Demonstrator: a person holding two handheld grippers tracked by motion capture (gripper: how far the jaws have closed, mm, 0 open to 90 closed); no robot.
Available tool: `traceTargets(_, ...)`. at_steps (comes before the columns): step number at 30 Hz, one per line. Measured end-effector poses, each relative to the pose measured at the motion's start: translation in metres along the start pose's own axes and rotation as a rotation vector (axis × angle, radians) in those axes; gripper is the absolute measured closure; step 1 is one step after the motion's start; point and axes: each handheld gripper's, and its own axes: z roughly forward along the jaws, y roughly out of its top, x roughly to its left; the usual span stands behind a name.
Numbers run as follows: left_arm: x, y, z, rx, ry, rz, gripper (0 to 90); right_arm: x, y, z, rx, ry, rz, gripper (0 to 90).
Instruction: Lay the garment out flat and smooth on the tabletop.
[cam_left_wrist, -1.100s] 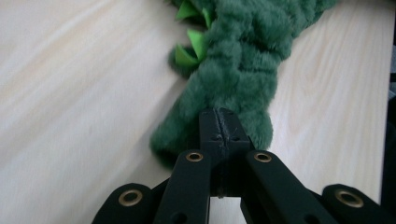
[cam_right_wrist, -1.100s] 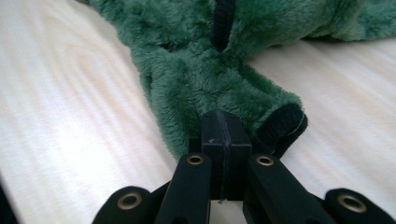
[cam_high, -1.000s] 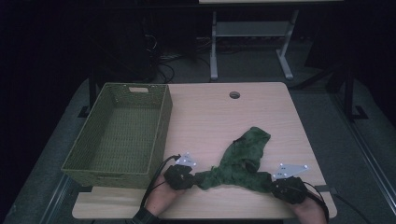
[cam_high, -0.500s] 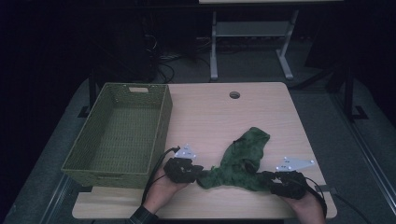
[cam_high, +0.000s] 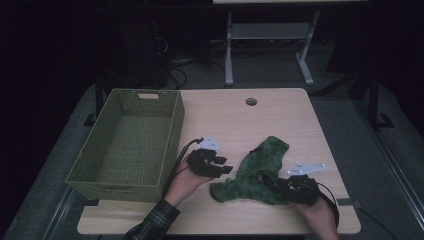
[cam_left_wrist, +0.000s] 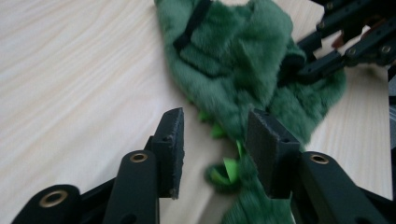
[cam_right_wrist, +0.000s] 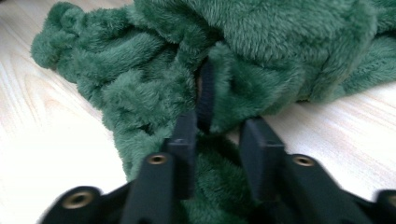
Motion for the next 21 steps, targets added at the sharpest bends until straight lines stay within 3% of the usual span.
traceTargets(2,0.003,0.007,0.006,0.001,-0.003,0.016,54.9,-0.002,0.000,0.000,0.002,-0.005,-0.009,79.2)
traceTargets(5,0.008,0.019,0.016,-0.006,-0.013,0.039,52.9,-0.004,0.000,-0.001,0.004,-0.024,-0.025,83.3)
traceTargets(13,0.021,0.046,0.042,-0.032,-0.064,0.040,50.0,-0.007,-0.001,-0.004,0.000,-0.036,-0.035,83.6)
traceTargets(16,0.024,0.054,0.053,-0.020,-0.081,0.064,48.9,-0.006,-0.001,-0.004,0.000,-0.044,-0.047,83.6)
traceTargets(21,0.025,0.063,0.070,-0.017,-0.106,0.057,47.7,-0.004,0.000,-0.004,0.006,-0.050,-0.062,83.6)
